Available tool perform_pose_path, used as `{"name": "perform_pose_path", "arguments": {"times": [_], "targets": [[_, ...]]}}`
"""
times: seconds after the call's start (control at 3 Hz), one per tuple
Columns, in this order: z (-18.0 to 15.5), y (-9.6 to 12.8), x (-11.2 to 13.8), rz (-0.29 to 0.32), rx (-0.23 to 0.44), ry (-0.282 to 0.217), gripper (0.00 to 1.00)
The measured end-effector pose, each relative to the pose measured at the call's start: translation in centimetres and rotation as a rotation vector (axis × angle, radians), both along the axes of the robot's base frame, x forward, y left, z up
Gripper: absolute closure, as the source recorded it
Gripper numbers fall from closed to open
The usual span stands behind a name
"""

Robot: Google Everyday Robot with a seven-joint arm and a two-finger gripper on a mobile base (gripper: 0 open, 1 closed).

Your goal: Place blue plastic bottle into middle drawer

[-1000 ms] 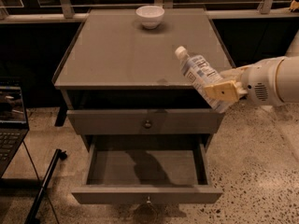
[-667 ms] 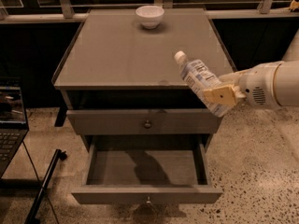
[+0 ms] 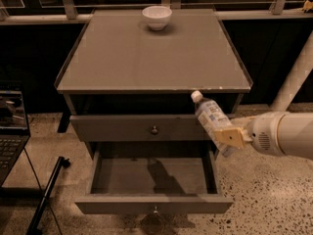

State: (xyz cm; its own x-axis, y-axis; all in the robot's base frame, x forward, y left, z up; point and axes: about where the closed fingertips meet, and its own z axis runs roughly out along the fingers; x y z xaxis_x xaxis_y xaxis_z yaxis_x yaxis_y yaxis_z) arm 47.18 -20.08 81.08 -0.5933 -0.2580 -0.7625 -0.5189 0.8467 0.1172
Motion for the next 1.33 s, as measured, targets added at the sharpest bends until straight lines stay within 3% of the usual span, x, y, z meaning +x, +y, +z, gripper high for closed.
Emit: {"name": "perform_pose_path", "arguments": {"times": [0.67, 1.33], "targets": [[-7.5, -0.9, -3.1, -0.034, 0.041, 0.16, 1.0], [-14.2, -1.3, -3.4, 0.019, 0.091, 0.325, 1.0]]}}
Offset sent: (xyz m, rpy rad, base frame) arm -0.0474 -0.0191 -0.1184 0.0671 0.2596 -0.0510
